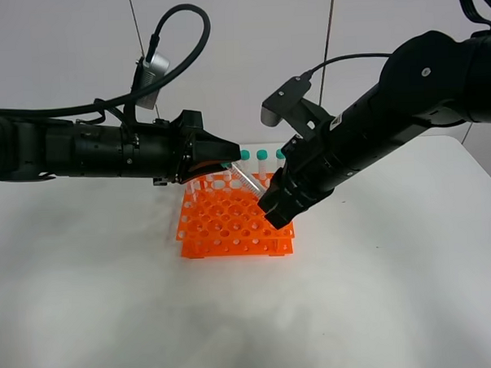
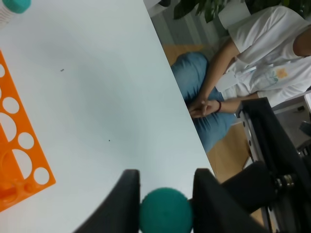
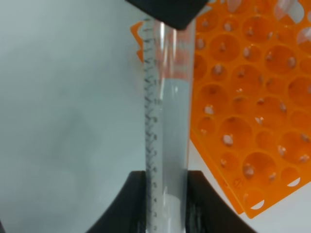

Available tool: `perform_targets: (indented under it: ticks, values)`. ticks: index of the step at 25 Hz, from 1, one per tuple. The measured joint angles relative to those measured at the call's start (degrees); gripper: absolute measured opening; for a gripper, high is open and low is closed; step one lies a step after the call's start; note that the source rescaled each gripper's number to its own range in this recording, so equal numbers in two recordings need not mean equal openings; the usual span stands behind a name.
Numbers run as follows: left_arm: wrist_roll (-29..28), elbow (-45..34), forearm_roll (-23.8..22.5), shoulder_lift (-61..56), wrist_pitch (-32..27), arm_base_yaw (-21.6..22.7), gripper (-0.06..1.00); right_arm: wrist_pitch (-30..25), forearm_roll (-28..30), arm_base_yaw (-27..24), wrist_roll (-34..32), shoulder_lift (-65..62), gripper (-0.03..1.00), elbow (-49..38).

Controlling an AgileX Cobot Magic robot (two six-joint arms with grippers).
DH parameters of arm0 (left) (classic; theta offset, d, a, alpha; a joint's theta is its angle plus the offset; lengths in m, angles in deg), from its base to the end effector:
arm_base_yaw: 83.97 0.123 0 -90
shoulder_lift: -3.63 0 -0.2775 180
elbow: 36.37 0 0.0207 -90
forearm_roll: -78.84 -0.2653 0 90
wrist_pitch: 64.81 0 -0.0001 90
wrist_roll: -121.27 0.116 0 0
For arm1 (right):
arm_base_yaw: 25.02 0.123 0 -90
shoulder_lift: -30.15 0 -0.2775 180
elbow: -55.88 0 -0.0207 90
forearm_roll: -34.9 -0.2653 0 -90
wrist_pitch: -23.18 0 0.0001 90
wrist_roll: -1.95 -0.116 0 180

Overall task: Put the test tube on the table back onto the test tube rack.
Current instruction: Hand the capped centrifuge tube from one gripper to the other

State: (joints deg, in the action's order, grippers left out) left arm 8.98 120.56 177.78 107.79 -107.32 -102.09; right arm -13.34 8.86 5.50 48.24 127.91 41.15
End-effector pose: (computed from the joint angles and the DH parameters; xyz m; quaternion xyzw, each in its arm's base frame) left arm 0.3247 -0.1878 0.2061 0.0657 0.8227 -0.4855 0.2883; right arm 0.2885 0.2053 0.2226 -0.4746 0.8219 0.1402 0.2822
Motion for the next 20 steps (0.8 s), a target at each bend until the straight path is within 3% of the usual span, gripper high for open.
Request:
perform_targets:
  ticks: [8, 9, 10, 12, 13, 14, 17, 20]
  values:
    - [0.0, 0.0, 0.0, 0.0, 0.0, 0.0, 0.0, 0.0, 0.0, 0.0, 0.0, 0.0, 0.03, 0.0]
    - [0.0, 0.0, 0.0, 0.0, -0.2, 0.0, 0.0, 0.1, 0.0, 0.0, 0.0, 0.0, 0.1, 0.0]
    - [0.0, 0.0, 0.0, 0.0, -0.7, 0.0, 0.0, 0.1, 0.0, 0.0, -0.2, 0.0, 0.24, 0.0]
    - [0.0, 0.0, 0.0, 0.0, -1.2, 0.0, 0.0, 0.3, 0.1, 0.0, -0.5, 0.0, 0.62, 0.0]
    - [0.0, 0.0, 0.0, 0.0, -1.2, 0.0, 0.0, 0.4, 0.2, 0.0, -0.8, -0.2, 0.78, 0.0]
    - [0.0, 0.0, 0.0, 0.0, -1.2, 0.0, 0.0, 0.3, 0.6, 0.0, -1.4, -0.4, 0.87, 0.1]
    - [0.0, 0.0, 0.0, 0.0, -1.2, 0.0, 0.0, -2.4, 3.5, 0.0, -6.4, -1.1, 0.97, 2.9]
    - [0.0, 0.0, 0.0, 0.0, -1.2, 0.0, 0.0, -8.4, 8.1, 0.0, -13.1, -1.5, 1.0, 8.4]
